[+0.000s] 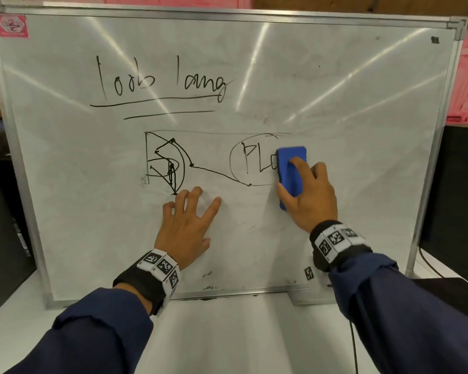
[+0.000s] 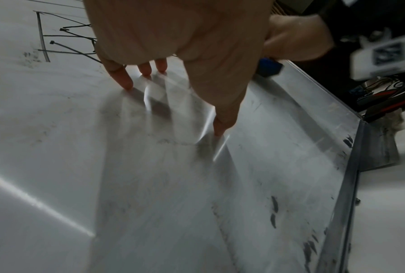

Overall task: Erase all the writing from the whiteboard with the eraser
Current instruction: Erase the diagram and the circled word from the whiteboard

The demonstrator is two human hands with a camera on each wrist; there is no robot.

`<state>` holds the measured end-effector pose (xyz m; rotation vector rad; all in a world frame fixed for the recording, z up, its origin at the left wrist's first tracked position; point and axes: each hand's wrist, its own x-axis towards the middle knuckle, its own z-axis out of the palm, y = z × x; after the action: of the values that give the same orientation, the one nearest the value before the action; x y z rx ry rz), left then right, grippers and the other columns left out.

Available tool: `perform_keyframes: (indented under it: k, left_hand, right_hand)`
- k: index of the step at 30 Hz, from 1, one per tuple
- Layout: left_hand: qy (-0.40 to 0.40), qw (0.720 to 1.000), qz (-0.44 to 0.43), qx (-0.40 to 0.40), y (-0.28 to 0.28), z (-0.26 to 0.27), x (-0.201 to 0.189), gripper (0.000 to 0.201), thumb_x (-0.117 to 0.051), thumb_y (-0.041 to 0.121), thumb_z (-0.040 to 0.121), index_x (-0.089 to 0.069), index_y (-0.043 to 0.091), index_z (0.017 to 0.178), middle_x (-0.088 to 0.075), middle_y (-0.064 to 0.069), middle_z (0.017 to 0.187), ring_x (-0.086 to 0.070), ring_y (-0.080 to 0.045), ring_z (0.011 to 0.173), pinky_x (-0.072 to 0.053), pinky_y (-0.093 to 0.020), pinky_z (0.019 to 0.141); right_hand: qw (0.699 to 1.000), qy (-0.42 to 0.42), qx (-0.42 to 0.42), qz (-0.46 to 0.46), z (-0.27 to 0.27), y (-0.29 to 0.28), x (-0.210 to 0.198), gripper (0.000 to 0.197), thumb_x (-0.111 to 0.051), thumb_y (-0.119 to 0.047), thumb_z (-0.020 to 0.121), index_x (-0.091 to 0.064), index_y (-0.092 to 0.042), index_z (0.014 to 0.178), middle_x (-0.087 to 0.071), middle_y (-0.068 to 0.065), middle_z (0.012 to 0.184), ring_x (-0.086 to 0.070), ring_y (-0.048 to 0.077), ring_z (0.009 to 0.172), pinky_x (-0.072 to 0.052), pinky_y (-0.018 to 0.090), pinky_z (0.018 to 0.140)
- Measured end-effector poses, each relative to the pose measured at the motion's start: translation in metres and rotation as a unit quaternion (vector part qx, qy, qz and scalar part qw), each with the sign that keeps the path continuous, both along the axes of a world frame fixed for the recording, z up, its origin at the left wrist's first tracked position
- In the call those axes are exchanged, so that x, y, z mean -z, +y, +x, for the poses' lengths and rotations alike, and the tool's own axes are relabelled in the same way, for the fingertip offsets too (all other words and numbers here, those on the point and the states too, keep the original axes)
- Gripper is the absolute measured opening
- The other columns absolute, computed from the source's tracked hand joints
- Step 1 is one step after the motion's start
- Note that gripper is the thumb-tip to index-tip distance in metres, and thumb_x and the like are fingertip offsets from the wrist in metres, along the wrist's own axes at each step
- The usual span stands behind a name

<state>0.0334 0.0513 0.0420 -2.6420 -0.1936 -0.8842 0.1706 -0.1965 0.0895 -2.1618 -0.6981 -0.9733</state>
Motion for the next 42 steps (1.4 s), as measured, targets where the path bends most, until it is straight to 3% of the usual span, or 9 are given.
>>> perform_keyframes:
  k: [4, 7, 12, 16, 18, 28, 31, 38, 42]
  left_hand:
    - [0.001, 1.000, -0.001, 0.000, -0.001, 0.001, 0.000, 0.099, -0.085, 0.044, 0.060, -0.039, 0.027, 0.146, -0.034, -0.019, 0.145, -0.035, -0.041, 0.128, -0.042, -0.057, 0.091]
    - [0.002, 1.000, 0.002, 0.006, 0.000, 0.001, -0.002, 0.098, -0.085, 0.044, 0.060, -0.039, 0.027, 0.145, -0.035, -0.019, 0.144, -0.036, -0.041, 0.127, -0.042, -0.056, 0.091]
    - [0.015, 1.000, 0.010, 0.009, 0.004, 0.000, -0.008, 0.094, -0.083, 0.048, 0.063, -0.038, 0.028, 0.144, -0.034, -0.018, 0.144, -0.036, -0.040, 0.127, -0.042, -0.055, 0.092]
    - [0.026, 1.000, 0.012, 0.002, 0.006, 0.000, -0.011, 0.092, -0.080, 0.049, 0.067, -0.035, 0.031, 0.144, -0.031, -0.017, 0.146, -0.034, -0.040, 0.129, -0.042, -0.054, 0.093]
    - [0.028, 1.000, 0.010, 0.002, 0.005, 0.000, -0.011, 0.092, -0.080, 0.049, 0.067, -0.034, 0.031, 0.144, -0.031, -0.017, 0.146, -0.034, -0.040, 0.129, -0.042, -0.053, 0.093]
    - [0.017, 1.000, 0.010, 0.005, 0.005, 0.001, -0.009, 0.091, -0.082, 0.046, 0.064, -0.038, 0.030, 0.142, -0.034, -0.017, 0.144, -0.035, -0.040, 0.127, -0.043, -0.053, 0.090]
    - [0.023, 1.000, 0.009, 0.004, 0.005, 0.001, -0.010, 0.089, -0.081, 0.046, 0.066, -0.038, 0.030, 0.143, -0.033, -0.017, 0.144, -0.035, -0.039, 0.127, -0.043, -0.052, 0.091]
    - [0.040, 0.999, 0.016, 0.006, 0.010, -0.002, -0.018, 0.085, -0.077, 0.047, 0.071, -0.035, 0.032, 0.144, -0.032, -0.015, 0.146, -0.034, -0.038, 0.129, -0.043, -0.051, 0.093]
    - [0.033, 0.999, 0.013, 0.011, 0.010, -0.002, -0.016, 0.084, -0.079, 0.044, 0.068, -0.038, 0.031, 0.141, -0.035, -0.015, 0.142, -0.036, -0.037, 0.125, -0.044, -0.050, 0.089]
  right_hand:
    - [0.999, 0.036, -0.008, -0.035, -0.011, -0.008, 0.056, 0.057, -0.068, -0.049, 0.087, -0.044, -0.030, 0.135, -0.036, -0.004, 0.098, -0.048, 0.015, 0.063, -0.055, 0.035, 0.056]
    - [0.999, 0.040, -0.009, -0.036, -0.013, -0.010, 0.064, 0.056, -0.066, -0.051, 0.087, -0.046, -0.029, 0.134, -0.036, -0.004, 0.097, -0.045, 0.013, 0.062, -0.051, 0.031, 0.057]
    - [1.000, 0.003, -0.004, -0.023, -0.007, 0.003, 0.012, 0.057, -0.067, -0.051, 0.087, -0.046, -0.029, 0.135, -0.038, -0.002, 0.099, -0.049, 0.019, 0.066, -0.054, 0.035, 0.059]
    - [1.000, -0.020, -0.011, 0.020, 0.002, 0.018, -0.039, 0.057, -0.066, -0.050, 0.088, -0.046, -0.029, 0.137, -0.041, 0.001, 0.103, -0.051, 0.023, 0.074, -0.049, 0.032, 0.066]
    - [0.999, -0.020, -0.014, 0.027, 0.001, 0.021, -0.045, 0.056, -0.066, -0.050, 0.089, -0.047, -0.029, 0.137, -0.041, 0.001, 0.103, -0.051, 0.022, 0.074, -0.047, 0.031, 0.067]
    - [0.998, 0.038, -0.012, -0.045, -0.024, 0.003, 0.068, 0.056, -0.066, -0.050, 0.087, -0.047, -0.029, 0.135, -0.037, -0.004, 0.095, -0.046, 0.014, 0.062, -0.055, 0.035, 0.055]
    - [0.999, 0.024, -0.012, -0.038, -0.022, 0.007, 0.052, 0.056, -0.067, -0.050, 0.087, -0.047, -0.029, 0.135, -0.037, -0.003, 0.096, -0.047, 0.015, 0.063, -0.055, 0.035, 0.056]
    - [0.999, -0.032, -0.018, 0.012, -0.008, 0.032, -0.044, 0.055, -0.064, -0.050, 0.090, -0.046, -0.030, 0.138, -0.040, 0.002, 0.103, -0.052, 0.023, 0.075, -0.052, 0.033, 0.067]
    - [0.999, -0.022, -0.017, 0.016, -0.015, 0.037, -0.034, 0.055, -0.063, -0.051, 0.089, -0.047, -0.029, 0.137, -0.039, 0.001, 0.102, -0.051, 0.022, 0.074, -0.051, 0.032, 0.065]
